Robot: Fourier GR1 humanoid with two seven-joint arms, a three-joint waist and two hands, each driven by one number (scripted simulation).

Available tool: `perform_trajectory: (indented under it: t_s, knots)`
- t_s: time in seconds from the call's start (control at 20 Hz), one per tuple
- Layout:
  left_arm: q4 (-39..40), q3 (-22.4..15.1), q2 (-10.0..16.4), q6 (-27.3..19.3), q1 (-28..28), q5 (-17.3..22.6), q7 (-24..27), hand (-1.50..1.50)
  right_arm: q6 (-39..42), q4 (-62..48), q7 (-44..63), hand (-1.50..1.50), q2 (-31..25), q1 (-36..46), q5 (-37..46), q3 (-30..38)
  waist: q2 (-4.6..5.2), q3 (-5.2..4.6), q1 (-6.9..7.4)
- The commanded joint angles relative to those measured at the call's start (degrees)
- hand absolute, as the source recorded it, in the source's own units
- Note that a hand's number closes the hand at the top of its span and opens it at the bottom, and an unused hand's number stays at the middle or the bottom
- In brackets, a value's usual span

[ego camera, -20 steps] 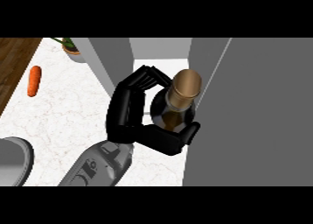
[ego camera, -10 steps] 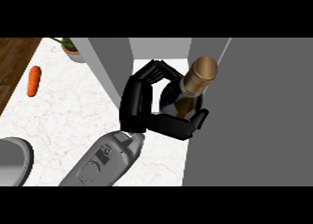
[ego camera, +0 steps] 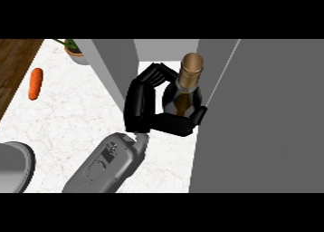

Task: Pick up the wine, place it into the cabinet and close the cabinet

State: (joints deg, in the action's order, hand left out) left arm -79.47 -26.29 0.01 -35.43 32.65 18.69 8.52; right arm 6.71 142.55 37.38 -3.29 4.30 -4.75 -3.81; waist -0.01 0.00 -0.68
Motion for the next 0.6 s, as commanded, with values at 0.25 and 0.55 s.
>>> perform_trajectory:
  t_s: [0.25,0.55]
  knots:
    - [6.74,-2.03,-0.01,-0.63,-3.27,-3.77,6.99,1.5,-0.28,8.39,4.13,-1.5,-0.08,-2.42,-3.57,0.07,-0.08,-0.01,0.06]
    - [12.92,1.33,0.22,0.99,-0.82,-2.66,12.21,1.5,1.77,11.77,2.7,-1.5,-0.8,-7.23,-5.73,0.84,-0.1,0.02,-0.38]
